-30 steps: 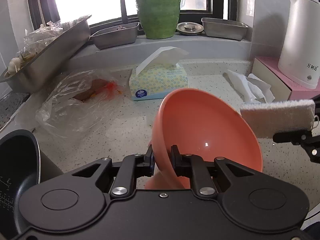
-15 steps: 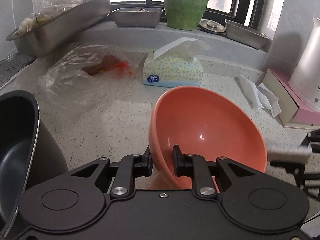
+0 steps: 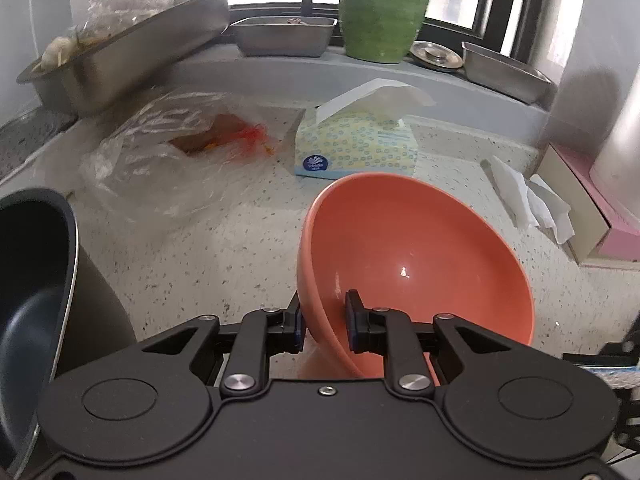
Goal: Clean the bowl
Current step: 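Lower the orange bowl onto the counter with the left gripper while the right gripper drops the sponge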
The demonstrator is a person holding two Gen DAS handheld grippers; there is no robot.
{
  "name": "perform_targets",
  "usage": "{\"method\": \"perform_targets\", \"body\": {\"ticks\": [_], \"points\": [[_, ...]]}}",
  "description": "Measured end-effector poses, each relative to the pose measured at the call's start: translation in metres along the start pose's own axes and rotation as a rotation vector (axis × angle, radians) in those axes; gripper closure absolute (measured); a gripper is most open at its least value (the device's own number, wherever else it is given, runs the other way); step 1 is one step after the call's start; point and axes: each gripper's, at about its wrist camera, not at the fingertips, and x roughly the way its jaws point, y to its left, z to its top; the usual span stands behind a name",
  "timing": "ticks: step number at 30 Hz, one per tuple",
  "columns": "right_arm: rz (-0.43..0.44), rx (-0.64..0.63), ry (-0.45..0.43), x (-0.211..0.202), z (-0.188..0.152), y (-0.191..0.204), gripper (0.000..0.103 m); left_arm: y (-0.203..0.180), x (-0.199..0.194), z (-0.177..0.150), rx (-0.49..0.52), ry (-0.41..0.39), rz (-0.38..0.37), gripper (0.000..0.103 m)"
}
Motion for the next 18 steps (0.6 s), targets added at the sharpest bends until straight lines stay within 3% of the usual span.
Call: {"method": "perform_targets", "body": {"ticks": [7,12,15,18], "points": [[0.009,0.114,-0.116,-0.022,0.033,-0.017,0.092,-0.008,-0.001,-0.001,0.054,-0.015,0.018,0.083],[0.002,0.149,-0.157,-0.034,0.042,-0.027,0.092,-0.026,-0.007,-0.002,0.178,-0.046,0.051,0.083],[-0.025,0.173,-0.183,-0.044,0.046,-0.037,0.092,-0.035,-0.010,-0.004,0.235,-0.060,0.056,0.083],[-0.113,0.218,-0.166,-0.039,0.039,-0.055,0.092,-0.035,-0.008,-0.004,0.213,-0.051,0.040,0.083]]}}
